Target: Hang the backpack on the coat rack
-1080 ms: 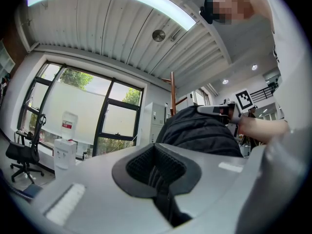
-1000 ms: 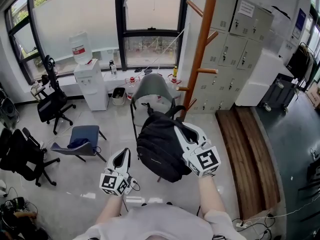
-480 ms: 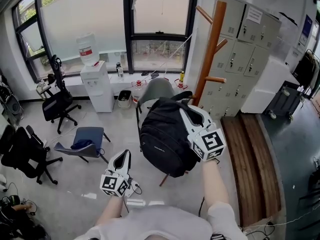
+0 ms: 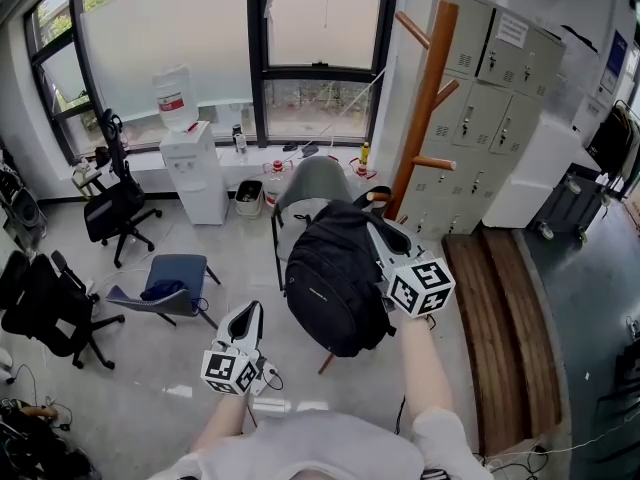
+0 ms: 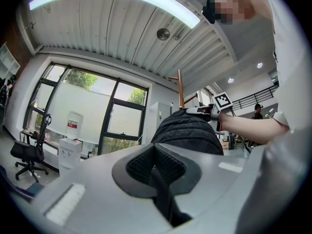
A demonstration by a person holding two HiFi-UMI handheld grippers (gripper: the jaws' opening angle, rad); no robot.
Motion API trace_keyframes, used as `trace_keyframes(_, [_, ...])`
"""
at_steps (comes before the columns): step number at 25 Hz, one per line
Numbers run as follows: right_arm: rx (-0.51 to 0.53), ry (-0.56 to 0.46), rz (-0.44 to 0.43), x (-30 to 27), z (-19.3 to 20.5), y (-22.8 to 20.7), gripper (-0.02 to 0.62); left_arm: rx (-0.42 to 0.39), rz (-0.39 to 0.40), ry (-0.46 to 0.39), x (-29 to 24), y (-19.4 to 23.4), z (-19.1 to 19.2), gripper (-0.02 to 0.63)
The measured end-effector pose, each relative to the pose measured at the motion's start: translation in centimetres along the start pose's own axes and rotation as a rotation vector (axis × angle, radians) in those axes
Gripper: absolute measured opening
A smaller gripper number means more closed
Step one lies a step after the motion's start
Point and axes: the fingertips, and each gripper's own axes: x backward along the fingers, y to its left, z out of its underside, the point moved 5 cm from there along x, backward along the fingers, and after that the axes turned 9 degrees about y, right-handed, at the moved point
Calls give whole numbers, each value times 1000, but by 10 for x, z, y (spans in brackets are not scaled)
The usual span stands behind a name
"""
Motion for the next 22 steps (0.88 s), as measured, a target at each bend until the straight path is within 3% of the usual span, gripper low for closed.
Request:
trace_keyframes(6, [-91, 63, 32, 1, 34, -7, 40, -1, 2, 9, -2, -3, 1, 9])
trace_keyframes(12, [-137, 74, 170, 13, 53, -21, 79, -3, 7, 13, -3, -5, 2, 9])
trace_keyframes(15, [-94, 34, 232, 24, 45, -21, 286, -1, 14, 12, -3, -8, 2, 9])
trace_keyframes(17, [-65, 41, 245, 29, 43, -18, 316, -3, 20, 12, -4, -11, 3, 9])
trace_keyframes(22, [-34, 62, 236, 40, 46, -5, 324, -1, 37, 13, -4, -19, 5, 9])
